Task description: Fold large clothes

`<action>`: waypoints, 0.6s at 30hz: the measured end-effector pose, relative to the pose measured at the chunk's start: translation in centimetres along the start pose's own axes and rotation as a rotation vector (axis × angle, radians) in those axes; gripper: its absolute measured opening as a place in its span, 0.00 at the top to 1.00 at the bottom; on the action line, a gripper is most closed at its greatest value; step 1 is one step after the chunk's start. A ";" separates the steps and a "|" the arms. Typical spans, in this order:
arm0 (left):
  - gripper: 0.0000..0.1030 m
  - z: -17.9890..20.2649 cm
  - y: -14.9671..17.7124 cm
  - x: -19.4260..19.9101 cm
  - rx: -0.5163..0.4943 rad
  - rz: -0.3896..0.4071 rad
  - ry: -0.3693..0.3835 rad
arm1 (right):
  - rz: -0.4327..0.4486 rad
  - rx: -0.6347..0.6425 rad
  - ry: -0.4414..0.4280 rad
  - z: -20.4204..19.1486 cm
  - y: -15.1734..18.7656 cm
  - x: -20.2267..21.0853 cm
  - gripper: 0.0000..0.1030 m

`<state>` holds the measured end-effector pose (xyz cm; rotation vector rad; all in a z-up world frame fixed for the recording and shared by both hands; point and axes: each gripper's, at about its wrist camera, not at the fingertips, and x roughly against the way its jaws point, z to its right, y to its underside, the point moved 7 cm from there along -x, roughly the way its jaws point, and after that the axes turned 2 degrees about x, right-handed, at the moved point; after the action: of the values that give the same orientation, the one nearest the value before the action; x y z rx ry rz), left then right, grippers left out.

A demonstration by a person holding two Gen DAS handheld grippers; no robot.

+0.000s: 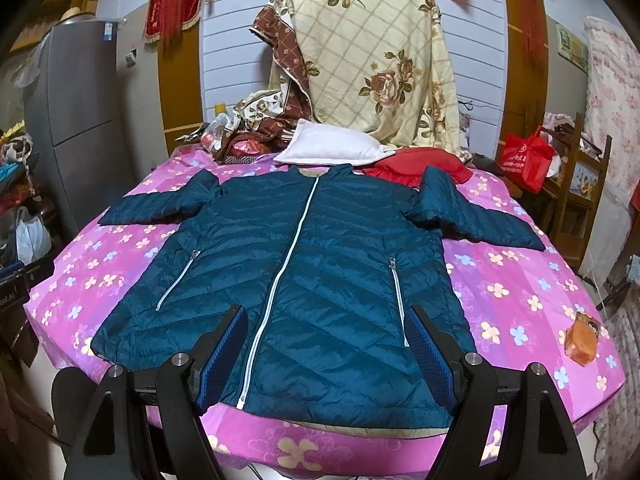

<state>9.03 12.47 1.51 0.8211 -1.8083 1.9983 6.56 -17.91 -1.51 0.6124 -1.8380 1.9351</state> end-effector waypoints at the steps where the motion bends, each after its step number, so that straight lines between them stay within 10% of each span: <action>1: 0.31 -0.2 0.0 -0.2 0.003 -0.003 -0.001 | -0.002 0.003 0.000 -0.1 0.1 0.0 0.24; 18: 0.31 -2.1 1.1 -3.0 0.027 -0.047 -0.064 | -0.036 0.031 -0.005 -1.3 0.4 -2.2 0.24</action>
<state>10.35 14.74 -1.27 0.9372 -1.7830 1.9927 8.10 -16.59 -3.11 0.6558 -1.7905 1.9439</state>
